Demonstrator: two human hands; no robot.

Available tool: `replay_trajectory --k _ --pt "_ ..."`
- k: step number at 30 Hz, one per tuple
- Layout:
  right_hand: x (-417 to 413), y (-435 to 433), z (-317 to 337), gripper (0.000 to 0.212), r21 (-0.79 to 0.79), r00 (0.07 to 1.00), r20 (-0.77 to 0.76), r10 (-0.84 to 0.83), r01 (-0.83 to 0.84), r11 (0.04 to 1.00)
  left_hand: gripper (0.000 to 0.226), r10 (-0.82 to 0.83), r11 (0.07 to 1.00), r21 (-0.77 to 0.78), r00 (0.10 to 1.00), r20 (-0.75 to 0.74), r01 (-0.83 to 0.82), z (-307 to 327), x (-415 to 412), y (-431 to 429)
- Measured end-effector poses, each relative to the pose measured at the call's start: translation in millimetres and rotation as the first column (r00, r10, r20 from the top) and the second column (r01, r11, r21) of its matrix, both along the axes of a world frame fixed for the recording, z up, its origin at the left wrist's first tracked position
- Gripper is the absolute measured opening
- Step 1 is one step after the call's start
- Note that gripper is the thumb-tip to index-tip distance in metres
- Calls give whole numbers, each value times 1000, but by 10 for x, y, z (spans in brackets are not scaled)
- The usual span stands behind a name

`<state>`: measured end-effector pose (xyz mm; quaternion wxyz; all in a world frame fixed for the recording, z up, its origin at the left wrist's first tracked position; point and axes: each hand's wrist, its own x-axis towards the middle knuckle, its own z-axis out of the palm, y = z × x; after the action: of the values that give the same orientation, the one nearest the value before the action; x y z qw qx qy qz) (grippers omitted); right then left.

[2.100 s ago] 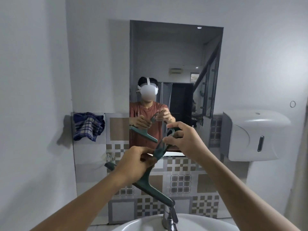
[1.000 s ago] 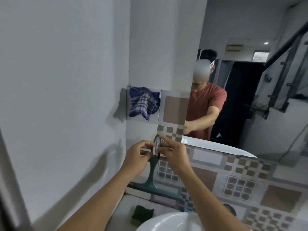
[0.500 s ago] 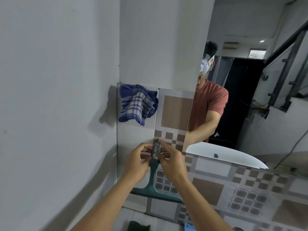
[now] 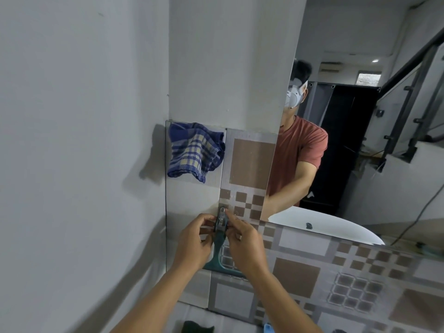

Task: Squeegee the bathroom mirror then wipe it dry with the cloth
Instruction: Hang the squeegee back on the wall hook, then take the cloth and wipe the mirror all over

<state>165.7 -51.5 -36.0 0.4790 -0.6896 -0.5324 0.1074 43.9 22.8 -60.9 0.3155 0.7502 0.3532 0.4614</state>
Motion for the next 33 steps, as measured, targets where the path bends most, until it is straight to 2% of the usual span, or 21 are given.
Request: replay_trajectory --k 4,7,9,11,14,16,19,23,26,28,30,33 --pt "-61 -198 273 45 -8 994 113 -16 17 1000 40 16 998 54 999 -38 -14 174 -192 -115" --pt "-147 -331 575 33 94 976 211 -49 30 995 25 61 976 210 998 -20 -55 481 -389 -318" --pt "-219 -376 807 26 173 969 238 -65 24 985 13 142 893 429 990 23 -138 740 -501 -461" --pt "-289 -375 1060 26 242 967 243 -70 9 970 11 210 766 602 973 99 -226 1019 -572 -545" --pt "-367 -303 1447 33 284 944 322 -71 -25 958 11 277 644 696 945 176 -318 1467 -637 -535" --pt "-396 -217 1673 37 258 925 376 -51 -52 965 14 347 635 687 925 155 -353 1736 -675 -432" --pt "-393 -56 1901 44 170 914 405 -21 -52 984 24 444 710 607 896 7 -357 2019 -674 -237" --pt "-349 137 2007 51 70 898 440 0 -34 997 38 472 816 433 874 -116 -383 2206 -592 -74" --pt "-328 237 2014 50 57 910 414 -4 -21 998 41 467 863 300 869 -162 -407 2248 -520 14" --pt "-328 277 2028 39 69 920 391 -11 -18 997 40 431 890 219 895 -116 -400 2256 -474 42" --pt "-339 303 2050 22 70 925 380 -8 -20 997 39 396 906 158 918 0 -392 2267 -451 67" --pt "-340 329 2078 15 58 945 327 13 -34 998 41 376 910 142 920 110 -389 2305 -457 80"
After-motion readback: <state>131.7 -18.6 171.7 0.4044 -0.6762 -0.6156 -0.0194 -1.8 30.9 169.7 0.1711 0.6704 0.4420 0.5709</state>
